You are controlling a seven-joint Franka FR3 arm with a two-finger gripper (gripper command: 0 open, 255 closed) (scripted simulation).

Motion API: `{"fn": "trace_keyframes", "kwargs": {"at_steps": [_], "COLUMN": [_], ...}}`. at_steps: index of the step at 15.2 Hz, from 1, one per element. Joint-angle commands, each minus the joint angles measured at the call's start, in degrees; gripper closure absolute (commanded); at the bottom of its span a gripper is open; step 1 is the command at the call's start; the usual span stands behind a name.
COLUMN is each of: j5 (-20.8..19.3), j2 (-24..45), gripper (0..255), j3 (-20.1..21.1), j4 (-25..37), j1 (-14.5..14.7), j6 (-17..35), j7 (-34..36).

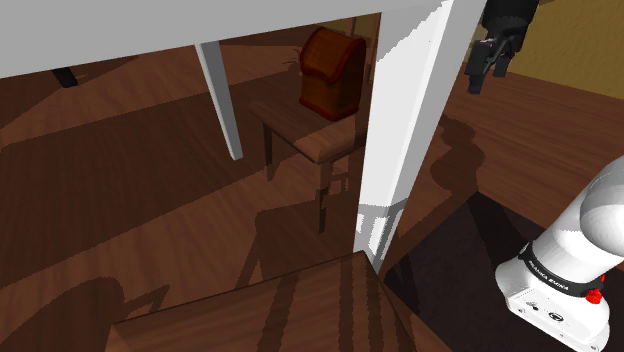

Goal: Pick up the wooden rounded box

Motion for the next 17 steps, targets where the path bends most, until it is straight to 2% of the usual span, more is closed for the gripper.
{"fn": "trace_keyframes", "kwargs": {"at_steps": [1,9,17], "j5": [0.0,5.8,11.0], "j2": [0.0,15.1,30.1], "gripper": [0,0,0], "j3": [0.0,0.4,0.5], "j4": [0.0,12.2,28.2], "j1": [0.0,0.8,1.6], "j6": [0.0,5.9,8.2], "j7": [0.0,2.5,4.0]}}
